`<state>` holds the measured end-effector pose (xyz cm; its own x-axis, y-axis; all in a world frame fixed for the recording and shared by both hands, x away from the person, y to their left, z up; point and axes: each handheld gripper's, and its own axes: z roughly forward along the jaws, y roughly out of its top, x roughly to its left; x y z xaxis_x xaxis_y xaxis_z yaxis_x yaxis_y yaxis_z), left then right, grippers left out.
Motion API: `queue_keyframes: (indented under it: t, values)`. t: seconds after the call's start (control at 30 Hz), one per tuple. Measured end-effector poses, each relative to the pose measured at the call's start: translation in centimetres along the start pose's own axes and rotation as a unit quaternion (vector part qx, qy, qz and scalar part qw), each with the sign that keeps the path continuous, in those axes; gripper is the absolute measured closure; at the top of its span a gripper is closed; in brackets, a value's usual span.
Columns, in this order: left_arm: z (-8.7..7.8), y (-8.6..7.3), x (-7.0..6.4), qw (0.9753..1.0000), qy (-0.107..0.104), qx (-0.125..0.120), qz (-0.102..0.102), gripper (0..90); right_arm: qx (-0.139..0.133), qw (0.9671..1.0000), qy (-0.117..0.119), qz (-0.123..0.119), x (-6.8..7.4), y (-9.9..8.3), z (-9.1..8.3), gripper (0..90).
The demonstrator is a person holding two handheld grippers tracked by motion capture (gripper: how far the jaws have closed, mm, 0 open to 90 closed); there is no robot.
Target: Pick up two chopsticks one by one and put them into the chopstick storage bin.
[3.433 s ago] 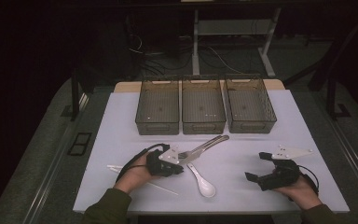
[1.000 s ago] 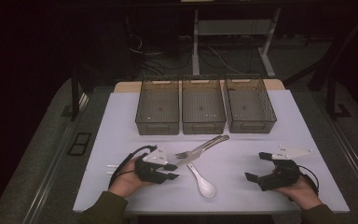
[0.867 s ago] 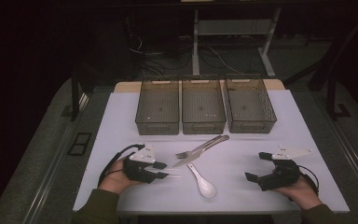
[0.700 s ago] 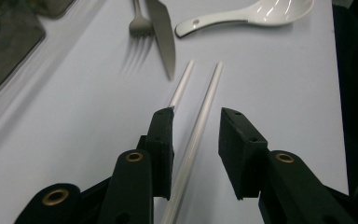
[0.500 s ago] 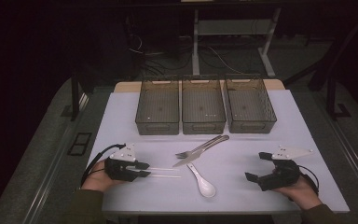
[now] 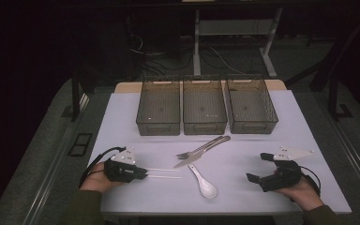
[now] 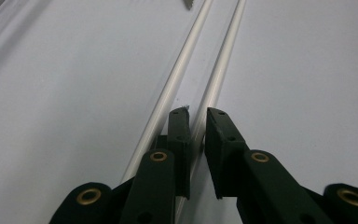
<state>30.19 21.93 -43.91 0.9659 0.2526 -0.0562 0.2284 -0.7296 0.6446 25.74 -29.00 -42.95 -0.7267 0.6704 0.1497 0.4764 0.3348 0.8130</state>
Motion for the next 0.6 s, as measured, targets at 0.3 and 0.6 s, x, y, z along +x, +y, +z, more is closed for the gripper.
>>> queue_keyframes:
  t: [0.3, 0.6]
  values:
    - [0.0, 0.1, -0.2, 0.9997, -0.024, -0.006, 0.003, 82.6, 0.0, 1.0, 0.0, 0.0, 0.0, 0.0, 0.0, 1.9]
    - [0.0, 0.1, -1.1, 0.9995, -0.012, 0.006, 0.028, 82.3, 0.0, 1.0, -0.001, 0.0, 0.0, 0.0, -0.1, 1.9]
